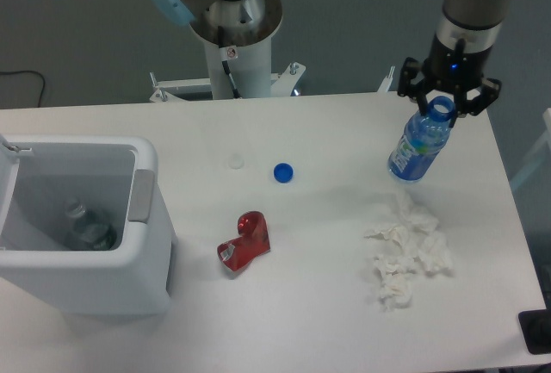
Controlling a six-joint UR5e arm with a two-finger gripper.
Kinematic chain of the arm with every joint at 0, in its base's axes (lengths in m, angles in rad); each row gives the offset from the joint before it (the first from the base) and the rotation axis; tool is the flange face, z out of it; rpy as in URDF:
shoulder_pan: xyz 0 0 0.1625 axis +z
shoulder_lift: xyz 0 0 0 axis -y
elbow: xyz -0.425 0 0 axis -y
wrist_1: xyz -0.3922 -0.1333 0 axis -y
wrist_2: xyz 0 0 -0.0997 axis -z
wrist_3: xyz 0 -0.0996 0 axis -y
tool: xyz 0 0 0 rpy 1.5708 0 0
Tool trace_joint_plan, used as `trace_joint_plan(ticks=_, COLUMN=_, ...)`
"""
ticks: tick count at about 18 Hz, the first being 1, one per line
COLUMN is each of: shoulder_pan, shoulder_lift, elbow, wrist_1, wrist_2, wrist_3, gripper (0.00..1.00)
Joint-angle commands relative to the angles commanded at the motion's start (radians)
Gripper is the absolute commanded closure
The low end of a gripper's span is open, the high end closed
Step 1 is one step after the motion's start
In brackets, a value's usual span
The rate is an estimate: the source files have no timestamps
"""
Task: Pick up the plastic bottle
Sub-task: 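Close the gripper on the bottle neck and lift it up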
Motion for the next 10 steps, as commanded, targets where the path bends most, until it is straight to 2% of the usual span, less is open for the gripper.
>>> trace_joint_plan(ticks=5, shoulder_pan=-0.041, shoulder_lift=0.066, elbow=0.002, wrist_1=-0.031, wrist_2=-0.003, wrist_3=0.000, gripper=0.97)
trace_joint_plan(ticks=10, shoulder_pan=-0.110, shoulder_lift=0.080, elbow=0.005, wrist_1=-0.032, wrist_2=-0.002, wrist_3=-0.044, gripper=0.97)
